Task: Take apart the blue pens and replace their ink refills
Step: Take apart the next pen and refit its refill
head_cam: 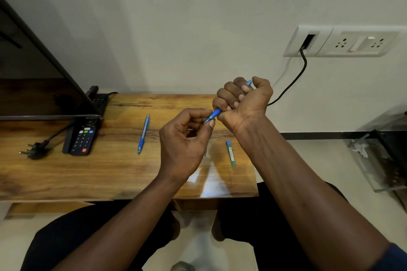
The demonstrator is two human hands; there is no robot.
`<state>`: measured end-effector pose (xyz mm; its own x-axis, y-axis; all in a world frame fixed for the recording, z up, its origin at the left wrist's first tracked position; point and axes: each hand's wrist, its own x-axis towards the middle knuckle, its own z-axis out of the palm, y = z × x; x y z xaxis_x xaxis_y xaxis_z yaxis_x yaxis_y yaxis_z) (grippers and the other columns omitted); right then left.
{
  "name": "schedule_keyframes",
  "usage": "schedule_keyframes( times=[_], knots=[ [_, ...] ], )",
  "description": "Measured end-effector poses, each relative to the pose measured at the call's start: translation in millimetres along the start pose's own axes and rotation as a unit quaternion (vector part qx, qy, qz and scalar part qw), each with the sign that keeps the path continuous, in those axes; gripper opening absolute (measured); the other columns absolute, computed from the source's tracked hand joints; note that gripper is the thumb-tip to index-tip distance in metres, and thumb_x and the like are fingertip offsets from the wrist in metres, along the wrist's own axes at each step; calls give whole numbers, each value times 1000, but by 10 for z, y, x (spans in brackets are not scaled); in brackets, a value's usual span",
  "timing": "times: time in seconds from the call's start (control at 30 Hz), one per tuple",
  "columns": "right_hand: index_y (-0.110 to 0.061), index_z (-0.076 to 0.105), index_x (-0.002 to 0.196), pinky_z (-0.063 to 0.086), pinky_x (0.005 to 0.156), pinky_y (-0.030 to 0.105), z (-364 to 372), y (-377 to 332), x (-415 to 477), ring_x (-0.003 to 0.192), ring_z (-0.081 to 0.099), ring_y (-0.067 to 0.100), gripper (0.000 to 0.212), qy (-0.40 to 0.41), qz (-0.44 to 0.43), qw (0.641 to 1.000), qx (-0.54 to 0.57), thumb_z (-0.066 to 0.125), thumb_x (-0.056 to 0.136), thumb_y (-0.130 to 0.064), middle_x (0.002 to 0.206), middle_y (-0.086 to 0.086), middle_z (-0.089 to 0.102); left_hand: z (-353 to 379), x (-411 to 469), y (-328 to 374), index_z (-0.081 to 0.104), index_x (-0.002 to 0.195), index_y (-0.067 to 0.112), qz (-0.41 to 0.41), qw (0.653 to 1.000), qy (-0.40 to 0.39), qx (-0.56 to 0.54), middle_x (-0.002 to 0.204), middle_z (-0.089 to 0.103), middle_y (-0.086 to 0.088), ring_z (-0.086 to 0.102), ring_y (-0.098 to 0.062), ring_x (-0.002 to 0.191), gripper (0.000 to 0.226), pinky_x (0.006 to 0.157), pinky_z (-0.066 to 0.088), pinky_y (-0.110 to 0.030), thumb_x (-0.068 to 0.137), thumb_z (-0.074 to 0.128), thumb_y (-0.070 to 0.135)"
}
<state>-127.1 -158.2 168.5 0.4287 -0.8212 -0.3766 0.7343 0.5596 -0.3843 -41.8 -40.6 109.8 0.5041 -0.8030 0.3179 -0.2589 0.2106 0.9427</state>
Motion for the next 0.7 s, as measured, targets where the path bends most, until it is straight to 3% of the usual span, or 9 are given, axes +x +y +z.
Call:
schedule_keyframes(
  times=[0.27,0.4,0.6,0.7],
  knots=[
    [-19,34,56,15,41,18,-4,23,7,35,19,10,48,5,15,1000,15,34,96,-46,43,-6,23,-21,-1,8,76,112,16,1,1000,-2,-13,98,78,3,75,-22,93,24,80,65,-43,92,77,4],
    [-20,31,54,13,41,19,34,21,0,36,16,11,43,15,-6,1000,-5,35,94,-37,45,-7,20,-38,4,14,76,114,15,3,1000,0,-16,99,78,4,75,-22,94,24,80,65,-42,93,77,4],
    [-20,33,57,14,41,18,9,24,-4,34,18,10,47,-13,17,1000,18,35,95,-46,44,-6,23,-46,-5,19,76,114,17,7,1000,-1,-7,99,78,5,75,-21,94,24,80,65,-41,93,77,6],
    [-20,32,55,14,41,19,21,29,-14,35,17,10,43,-4,3,1000,7,35,94,-39,44,-7,21,-53,-2,19,76,115,15,9,1000,-5,-5,100,78,4,75,-20,95,24,80,65,-40,93,77,4]
  ],
)
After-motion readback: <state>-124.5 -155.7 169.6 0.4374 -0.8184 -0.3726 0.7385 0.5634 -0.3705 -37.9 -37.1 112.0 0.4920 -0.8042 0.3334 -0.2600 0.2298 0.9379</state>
